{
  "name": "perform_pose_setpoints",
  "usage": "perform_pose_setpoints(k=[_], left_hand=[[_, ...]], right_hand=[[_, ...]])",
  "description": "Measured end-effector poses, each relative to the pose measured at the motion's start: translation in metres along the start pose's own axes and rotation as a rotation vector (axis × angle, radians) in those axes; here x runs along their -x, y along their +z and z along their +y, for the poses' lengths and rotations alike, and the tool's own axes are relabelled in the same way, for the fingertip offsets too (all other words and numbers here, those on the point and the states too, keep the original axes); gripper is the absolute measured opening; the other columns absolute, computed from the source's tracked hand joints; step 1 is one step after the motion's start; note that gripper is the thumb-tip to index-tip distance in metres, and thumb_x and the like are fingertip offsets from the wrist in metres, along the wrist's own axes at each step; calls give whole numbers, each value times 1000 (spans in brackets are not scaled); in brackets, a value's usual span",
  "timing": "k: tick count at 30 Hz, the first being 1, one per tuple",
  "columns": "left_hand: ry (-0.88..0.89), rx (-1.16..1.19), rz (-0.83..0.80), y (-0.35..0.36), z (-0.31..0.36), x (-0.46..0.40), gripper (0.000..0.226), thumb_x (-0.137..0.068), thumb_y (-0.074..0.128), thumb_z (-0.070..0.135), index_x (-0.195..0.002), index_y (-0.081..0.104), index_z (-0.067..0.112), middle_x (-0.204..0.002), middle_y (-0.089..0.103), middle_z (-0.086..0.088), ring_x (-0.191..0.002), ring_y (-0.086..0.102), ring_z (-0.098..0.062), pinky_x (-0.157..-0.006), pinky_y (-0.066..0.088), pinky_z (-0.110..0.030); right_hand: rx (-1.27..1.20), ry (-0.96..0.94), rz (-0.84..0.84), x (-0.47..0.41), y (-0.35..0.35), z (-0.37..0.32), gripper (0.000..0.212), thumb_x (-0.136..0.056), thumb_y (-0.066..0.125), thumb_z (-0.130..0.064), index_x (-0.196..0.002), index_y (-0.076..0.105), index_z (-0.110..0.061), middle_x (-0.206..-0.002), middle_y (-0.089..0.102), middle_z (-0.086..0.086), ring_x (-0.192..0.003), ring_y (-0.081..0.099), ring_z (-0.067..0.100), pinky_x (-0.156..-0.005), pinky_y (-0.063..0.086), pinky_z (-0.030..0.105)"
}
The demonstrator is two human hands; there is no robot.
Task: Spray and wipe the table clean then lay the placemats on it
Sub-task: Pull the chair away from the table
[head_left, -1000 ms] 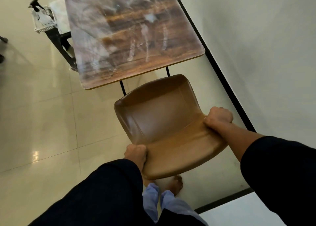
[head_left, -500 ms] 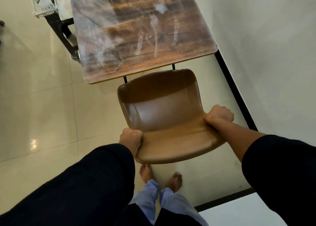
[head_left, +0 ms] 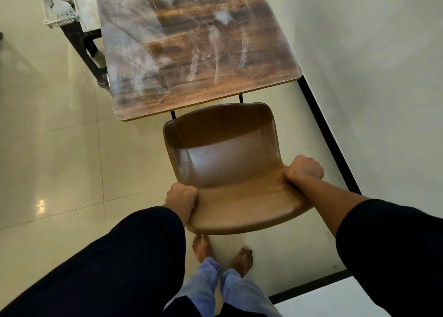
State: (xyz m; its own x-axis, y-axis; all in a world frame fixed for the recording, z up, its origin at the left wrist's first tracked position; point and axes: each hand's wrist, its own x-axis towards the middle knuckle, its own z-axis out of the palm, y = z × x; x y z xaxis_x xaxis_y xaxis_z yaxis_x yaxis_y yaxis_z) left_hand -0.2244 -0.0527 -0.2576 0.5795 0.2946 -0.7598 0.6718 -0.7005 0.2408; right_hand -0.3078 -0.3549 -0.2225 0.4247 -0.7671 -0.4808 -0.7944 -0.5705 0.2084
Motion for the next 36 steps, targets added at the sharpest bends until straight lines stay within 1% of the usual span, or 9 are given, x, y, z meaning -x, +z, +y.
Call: perform_pose_setpoints(k=[5, 9, 13, 15, 18, 21, 23, 26, 36], left_hand=[[159, -369, -97, -11, 19, 28, 20, -100, 63, 27, -104, 61, 8, -88, 59, -9, -79, 61, -25, -80, 55, -36], [438, -725, -111, -10, 21, 58, 40, -100, 56, 52, -120, 64, 17, -123, 66, -5, -103, 66, -26, -79, 51, -36], [557, -718, -171, -21, 5, 68, 60, -95, 44, 77, -109, 69, 24, -104, 71, 1, -92, 67, -18, -77, 54, -34], [642, -773, -210, -33, -8, 74, 86, -84, 30, 95, -115, 68, 24, -109, 69, -1, -97, 65, -19, -85, 57, -38], [848, -855, -299, -44, -26, 88, 117, -70, 21, 107, -150, 53, 27, -143, 60, -3, -126, 57, -25, -104, 51, -44], [1087, -961, -203, -48, -41, 101, 107, -80, 54, 89, -164, 36, 25, -161, 49, -2, -144, 49, -25, -116, 42, -41], [1146, -995, -91, -46, -48, 103, 82, -95, 71, 47, -165, 35, 25, -163, 49, -2, -146, 48, -25, -115, 43, -40], [1162, -997, 27, -41, -54, 109, 73, -96, 62, 7, -163, 38, 23, -161, 52, -3, -142, 52, -24, -111, 45, -37], [1129, -1020, 86, -35, -56, 114, 67, -93, 59, 1, -156, 46, 21, -148, 61, -3, -130, 60, -26, -102, 49, -38]], right_hand=[[59, -145, -63, 6, -5, 1, 22, -97, 61, -39, -101, 67, -19, -90, 66, 4, -79, 66, 21, -66, 53, 30], [214, -504, -154, 40, -24, -15, 59, -91, 58, -66, -136, 56, -27, -139, 56, 7, -127, 54, 30, -106, 43, 52], [-1, -866, -478, 94, -32, -5, 86, -86, 51, -84, -155, 43, -33, -156, 47, -5, -136, 50, 21, -109, 45, 42], [73, -986, -455, 111, -28, 13, 94, -80, 55, -87, -157, 35, -36, -158, 45, -5, -135, 49, 18, -108, 46, 40], [289, -1042, -216, 115, -21, 34, 94, -81, 67, -74, -160, 28, -39, -161, 41, -9, -143, 43, 21, -115, 38, 44], [324, -1013, -16, 116, -21, 46, 70, -89, 69, -39, -153, 40, -39, -152, 53, -8, -136, 52, 21, -113, 39, 45], [337, -1002, 69, 116, -19, 57, 67, -88, 66, -25, -151, 43, -38, -149, 56, -7, -133, 55, 22, -113, 39, 45], [324, -979, 171, 113, -12, 74, 73, -89, 64, -16, -154, 41, -38, -154, 53, -3, -134, 55, 24, -114, 40, 47], [231, -1038, 248, 119, -7, 80, 66, -88, 60, -7, -148, 54, -35, -145, 62, -4, -133, 57, 23, -110, 43, 43]])
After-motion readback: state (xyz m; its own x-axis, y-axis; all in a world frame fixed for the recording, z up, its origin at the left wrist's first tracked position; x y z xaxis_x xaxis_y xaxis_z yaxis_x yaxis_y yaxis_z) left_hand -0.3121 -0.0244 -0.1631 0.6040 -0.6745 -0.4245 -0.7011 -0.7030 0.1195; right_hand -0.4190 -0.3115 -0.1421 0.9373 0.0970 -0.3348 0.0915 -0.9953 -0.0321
